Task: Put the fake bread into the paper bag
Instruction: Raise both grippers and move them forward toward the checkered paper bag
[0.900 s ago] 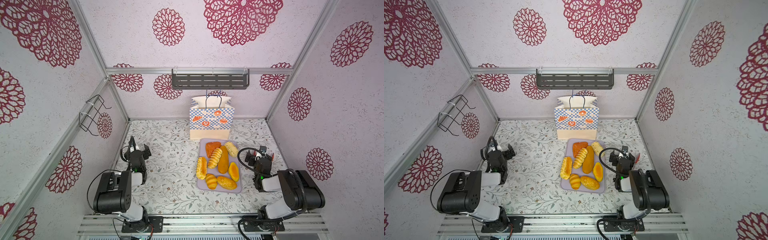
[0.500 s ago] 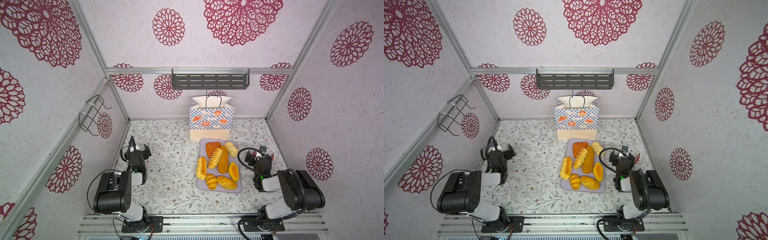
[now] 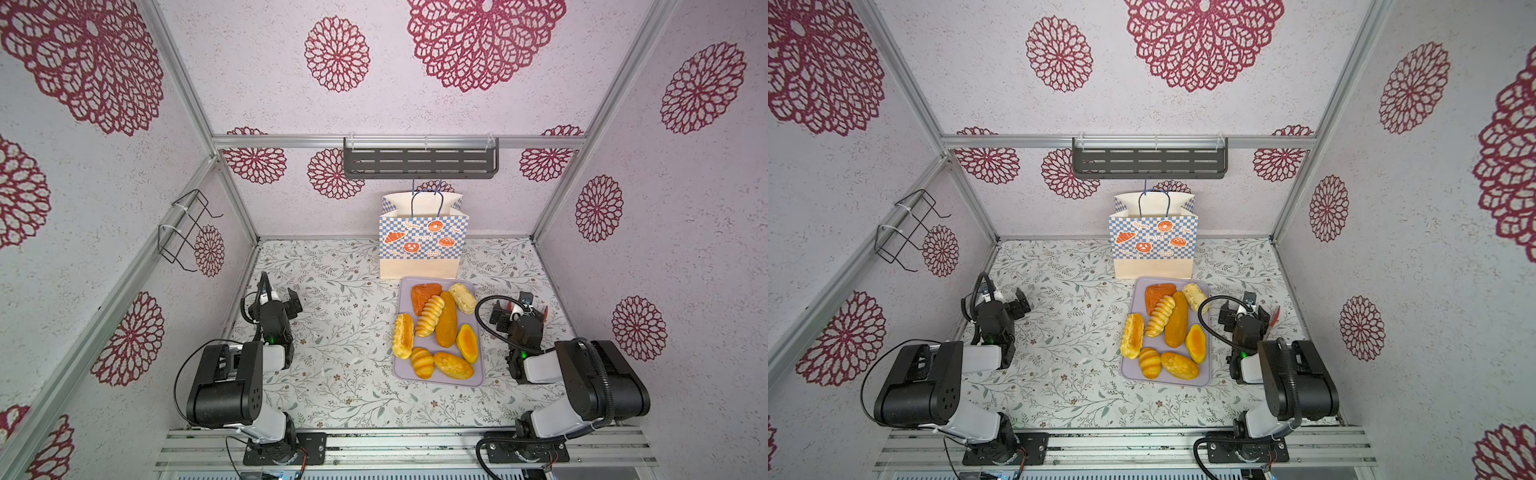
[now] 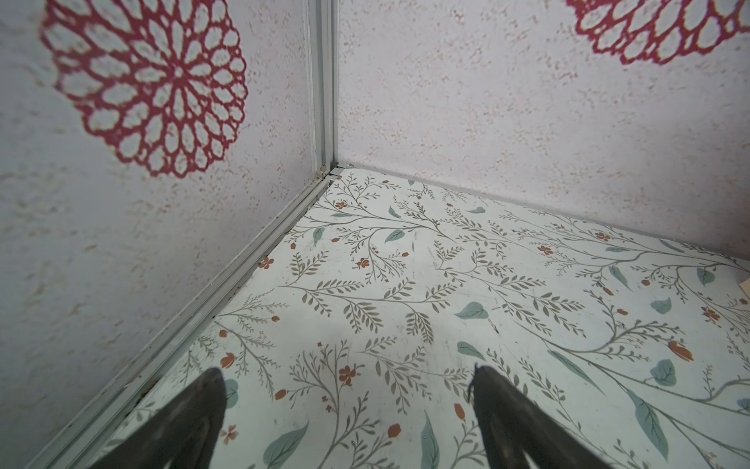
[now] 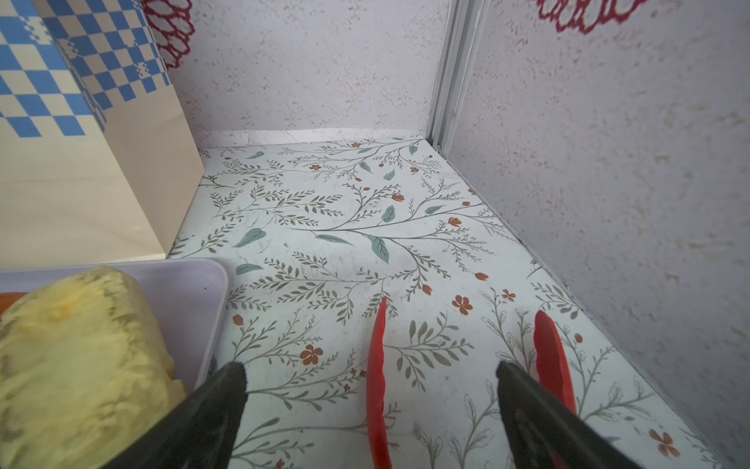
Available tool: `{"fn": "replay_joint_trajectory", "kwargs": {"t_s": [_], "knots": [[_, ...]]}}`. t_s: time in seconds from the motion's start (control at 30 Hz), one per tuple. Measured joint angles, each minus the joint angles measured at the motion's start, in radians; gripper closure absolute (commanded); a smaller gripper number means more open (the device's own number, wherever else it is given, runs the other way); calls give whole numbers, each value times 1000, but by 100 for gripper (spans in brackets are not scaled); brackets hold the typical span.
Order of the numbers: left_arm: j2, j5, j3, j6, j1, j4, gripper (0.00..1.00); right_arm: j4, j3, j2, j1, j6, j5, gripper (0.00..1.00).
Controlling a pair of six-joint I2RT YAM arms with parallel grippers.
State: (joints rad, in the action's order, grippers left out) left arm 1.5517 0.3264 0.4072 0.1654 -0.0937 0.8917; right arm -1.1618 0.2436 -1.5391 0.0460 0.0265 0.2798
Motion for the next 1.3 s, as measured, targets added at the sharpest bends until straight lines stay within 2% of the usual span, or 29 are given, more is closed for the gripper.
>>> {"fn": "replay_joint_trajectory", "kwargs": {"t_s": [0.5, 0.6, 0.67, 0.73, 0.87, 0.9, 0.93, 0.97, 1.07, 1.17, 1.3], "knots": [[-15, -21, 4, 1, -8, -36, 3, 6, 0, 5, -2, 0, -2, 1], [-76, 9, 88, 27, -9, -251, 3, 110, 5, 91, -2, 3, 8, 1], [-111, 43, 206, 67, -10, -419, 3, 227, 33, 189, -2, 21, 26, 1], [-153, 65, 313, 117, -10, -555, 3, 383, 109, 295, -2, 79, 62, 1], [-245, 66, 438, 225, -10, -779, 3, 673, 303, 403, -3, 226, 123, 1], [-260, 57, 466, 259, -10, -841, 3, 756, 363, 415, -7, 271, 125, 9], [-272, 39, 495, 291, -11, -903, 3, 821, 412, 421, -13, 307, 108, 18], [-279, 14, 518, 315, -12, -952, 3, 869, 450, 423, -17, 327, 84, 24], [-294, -116, 592, 391, -11, -1091, 1, 1005, 573, 413, -28, 395, -38, 33], [-287, -213, 677, 429, 21, -1203, 5, 1104, 715, 348, -29, 447, -170, 28], [-191, -307, 908, 401, 156, -1320, 15, 1187, 911, 201, -3, 493, -318, 23]]}}
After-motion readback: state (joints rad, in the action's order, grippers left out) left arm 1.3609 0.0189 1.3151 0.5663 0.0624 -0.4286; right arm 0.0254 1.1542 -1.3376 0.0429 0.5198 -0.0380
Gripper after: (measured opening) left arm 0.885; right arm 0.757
